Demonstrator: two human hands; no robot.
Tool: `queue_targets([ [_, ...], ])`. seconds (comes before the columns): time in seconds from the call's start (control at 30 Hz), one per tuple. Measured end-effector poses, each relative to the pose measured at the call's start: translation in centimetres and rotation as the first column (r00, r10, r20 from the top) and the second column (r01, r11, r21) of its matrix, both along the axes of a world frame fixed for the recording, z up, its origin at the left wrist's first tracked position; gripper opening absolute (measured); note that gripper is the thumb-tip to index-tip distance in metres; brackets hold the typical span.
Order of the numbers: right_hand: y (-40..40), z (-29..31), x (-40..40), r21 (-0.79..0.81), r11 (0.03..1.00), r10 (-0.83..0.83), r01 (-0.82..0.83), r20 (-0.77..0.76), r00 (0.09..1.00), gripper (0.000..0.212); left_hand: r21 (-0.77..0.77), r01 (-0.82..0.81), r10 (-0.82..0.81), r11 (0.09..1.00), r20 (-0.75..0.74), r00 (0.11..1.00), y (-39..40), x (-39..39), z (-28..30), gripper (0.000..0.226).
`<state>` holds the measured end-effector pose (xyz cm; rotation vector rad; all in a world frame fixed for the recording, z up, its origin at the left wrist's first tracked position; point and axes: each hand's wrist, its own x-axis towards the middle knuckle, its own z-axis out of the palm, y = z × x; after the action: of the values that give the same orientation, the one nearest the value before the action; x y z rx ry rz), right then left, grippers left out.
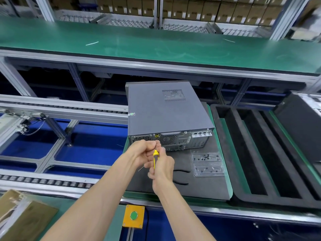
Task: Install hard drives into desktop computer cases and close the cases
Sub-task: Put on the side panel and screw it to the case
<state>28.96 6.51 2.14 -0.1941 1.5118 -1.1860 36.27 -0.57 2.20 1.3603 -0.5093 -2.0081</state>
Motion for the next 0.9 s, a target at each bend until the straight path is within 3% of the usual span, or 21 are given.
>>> queue_targets([
  [0.1,0.4,0.1,0.1,-0.046,0.997,0.041,-0.064,-0.398,0.916,0.037,-0.023,0.000,0.003,1.000,0.092,0.996,-0.4,-0.2,0.1,0.014],
  [0.17,0.9,0.0,-0.2,-0.077,0.992,0.042,-0.098,-0.533,0.845,0.026,-0.040,0.008,-0.003,0.999,0.131,0.991,-0.5,-0.3,0.2,0.011],
  [0.43,0.9,-0.3,-0.9,0.017,0.972,0.147,-0.233,-0.818,0.556,0.021,-0.095,-0.039,0.057,0.995,0.195,0.979,-0.4,-0.9,0.3,0.020],
  [0.5,0.9,-0.6,-0.8,0.083,0.966,0.200,-0.246,-0.842,0.500,0.034,-0.121,-0.053,0.078,0.991,0.214,0.974,0.0,-1.0,0.2,0.023],
  [0.57,0.8,-0.9,-0.8,0.107,0.958,0.244,-0.266,-0.791,0.561,0.046,-0.163,-0.050,0.085,0.985,0.220,0.972,0.5,-1.0,-0.1,0.022],
  [0.6,0.6,-0.9,-0.7,0.095,0.961,0.248,-0.261,-0.718,0.651,0.049,-0.177,-0.037,0.073,0.984,0.203,0.976,0.7,-1.0,-0.2,0.018],
  [0.7,-0.1,-0.8,-0.6,0.046,0.987,0.158,-0.151,-0.278,0.948,0.051,-0.132,-0.007,0.011,0.991,0.032,0.999,0.9,-0.5,-0.4,0.019],
  [0.8,-0.2,-0.6,-1.2,0.025,0.998,0.048,-0.051,0.098,0.994,0.041,-0.063,-0.004,0.002,0.998,-0.043,0.999,0.6,-0.2,-0.2,0.028],
  [0.83,-0.1,-0.7,-1.4,0.019,0.999,0.039,-0.042,0.137,0.990,0.040,-0.051,-0.014,0.011,0.999,-0.049,0.999,0.4,-0.3,0.0,0.028],
  [0.9,-0.1,-0.7,-1.5,0.018,0.998,0.057,-0.058,0.053,0.997,0.048,-0.043,-0.038,0.037,0.998,-0.031,0.999,0.1,-0.5,0.1,0.026],
])
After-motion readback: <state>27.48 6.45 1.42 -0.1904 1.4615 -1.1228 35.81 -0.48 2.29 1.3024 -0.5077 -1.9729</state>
